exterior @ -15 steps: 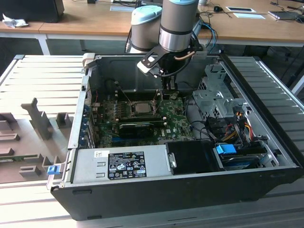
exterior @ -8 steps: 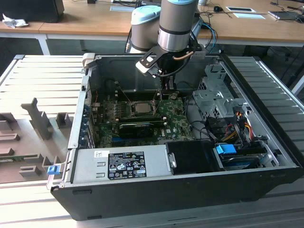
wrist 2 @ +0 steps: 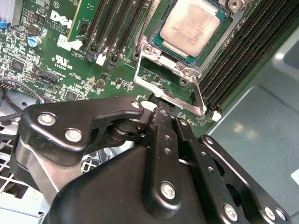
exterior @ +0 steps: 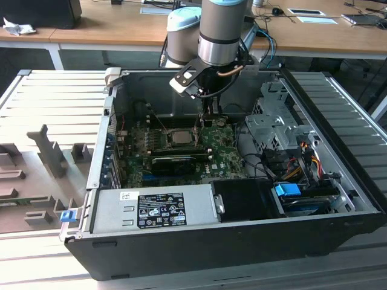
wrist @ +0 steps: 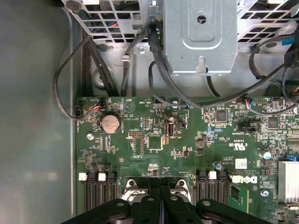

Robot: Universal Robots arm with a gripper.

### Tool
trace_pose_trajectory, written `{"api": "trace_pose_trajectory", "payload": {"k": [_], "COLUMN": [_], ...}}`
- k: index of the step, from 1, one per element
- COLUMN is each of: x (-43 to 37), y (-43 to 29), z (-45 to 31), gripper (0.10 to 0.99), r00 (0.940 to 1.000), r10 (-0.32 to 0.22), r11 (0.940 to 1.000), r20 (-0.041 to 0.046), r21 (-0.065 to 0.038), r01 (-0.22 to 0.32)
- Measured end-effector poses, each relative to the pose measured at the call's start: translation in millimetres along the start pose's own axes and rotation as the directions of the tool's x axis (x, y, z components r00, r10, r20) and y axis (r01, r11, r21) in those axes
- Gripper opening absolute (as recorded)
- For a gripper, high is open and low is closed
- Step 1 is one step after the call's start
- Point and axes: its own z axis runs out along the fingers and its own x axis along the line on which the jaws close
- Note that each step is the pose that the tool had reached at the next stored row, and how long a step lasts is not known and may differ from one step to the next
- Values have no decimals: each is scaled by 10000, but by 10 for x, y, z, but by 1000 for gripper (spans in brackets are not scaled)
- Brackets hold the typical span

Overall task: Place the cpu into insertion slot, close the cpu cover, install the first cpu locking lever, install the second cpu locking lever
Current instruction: 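Close the cpu cover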

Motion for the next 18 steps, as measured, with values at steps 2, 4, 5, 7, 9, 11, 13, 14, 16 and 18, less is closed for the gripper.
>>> {"api": "trace_pose_trajectory", "payload": {"k": [2, 4, 5, 7, 9, 11, 13, 14, 16, 18], "x": [0, 0, 0, 0, 0, 0, 0, 0, 0, 0], "y": [-6, -11, -14, -20, -26, -31, -36, -40, -46, -54], "z": [0, 0, 0, 0, 0, 0, 0, 0, 0, 0], "gripper": [106, 106, 106, 106, 106, 106, 106, 106, 106, 106], "r00": [10000, 10000, 10000, 10000, 10000, 10000, 10000, 10000, 10000, 10000], "r10": [0, -1, 0, 0, 0, -1, 0, 0, -1, 0], "r11": [10000, 10000, 10000, 10000, 10000, 10000, 10000, 10000, 10000, 10000], "r20": [0, -1, 0, -1, 0, -1, 0, 0, -1, 0], "r21": [0, 0, 0, 0, 0, 1, 1, 0, 0, 0], "r01": [0, 1, 0, 0, 0, 1, 0, 0, 1, 0]}}
